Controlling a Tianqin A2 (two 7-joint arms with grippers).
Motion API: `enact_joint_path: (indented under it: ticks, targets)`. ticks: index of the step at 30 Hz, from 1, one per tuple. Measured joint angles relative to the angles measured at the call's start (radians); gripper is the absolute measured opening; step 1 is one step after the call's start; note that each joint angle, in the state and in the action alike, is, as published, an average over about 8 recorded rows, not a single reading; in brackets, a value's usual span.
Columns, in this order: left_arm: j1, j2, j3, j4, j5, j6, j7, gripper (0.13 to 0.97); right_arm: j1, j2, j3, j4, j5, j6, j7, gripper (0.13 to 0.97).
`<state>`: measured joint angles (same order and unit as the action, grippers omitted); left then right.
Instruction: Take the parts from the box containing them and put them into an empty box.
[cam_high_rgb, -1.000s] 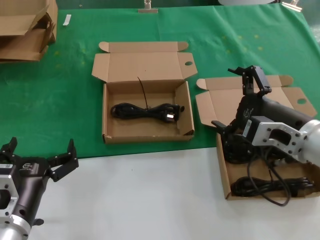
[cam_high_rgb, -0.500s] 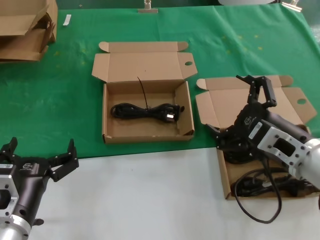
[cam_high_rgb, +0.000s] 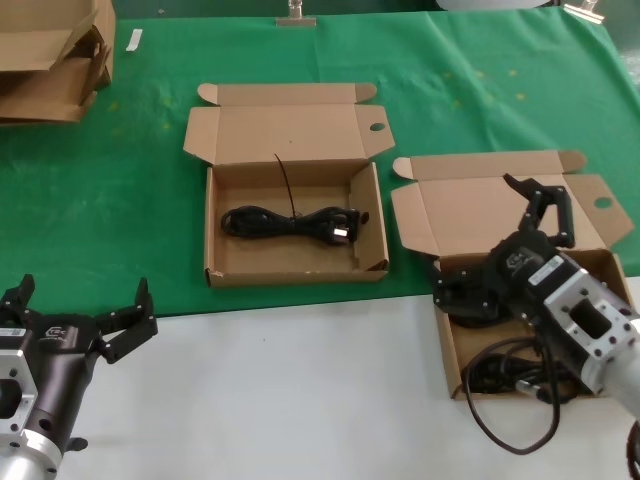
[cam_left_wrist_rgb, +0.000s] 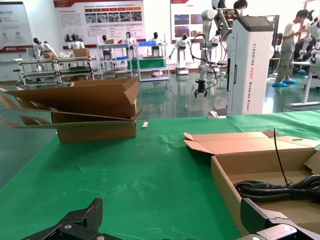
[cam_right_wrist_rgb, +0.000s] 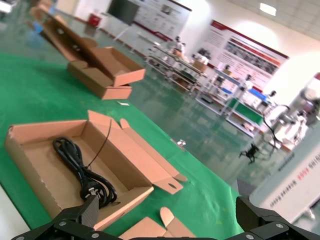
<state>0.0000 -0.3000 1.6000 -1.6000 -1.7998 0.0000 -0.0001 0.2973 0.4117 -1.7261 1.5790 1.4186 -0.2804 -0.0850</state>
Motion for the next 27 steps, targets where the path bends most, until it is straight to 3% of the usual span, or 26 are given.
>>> enact_joint_path:
  ticks: [27]
  targets:
    - [0.0,0.0,0.0,0.0,0.0,0.0,0.0,0.966,-0.228,-0.086,0.097,0.016,0.293,0.215,0.065,0.966]
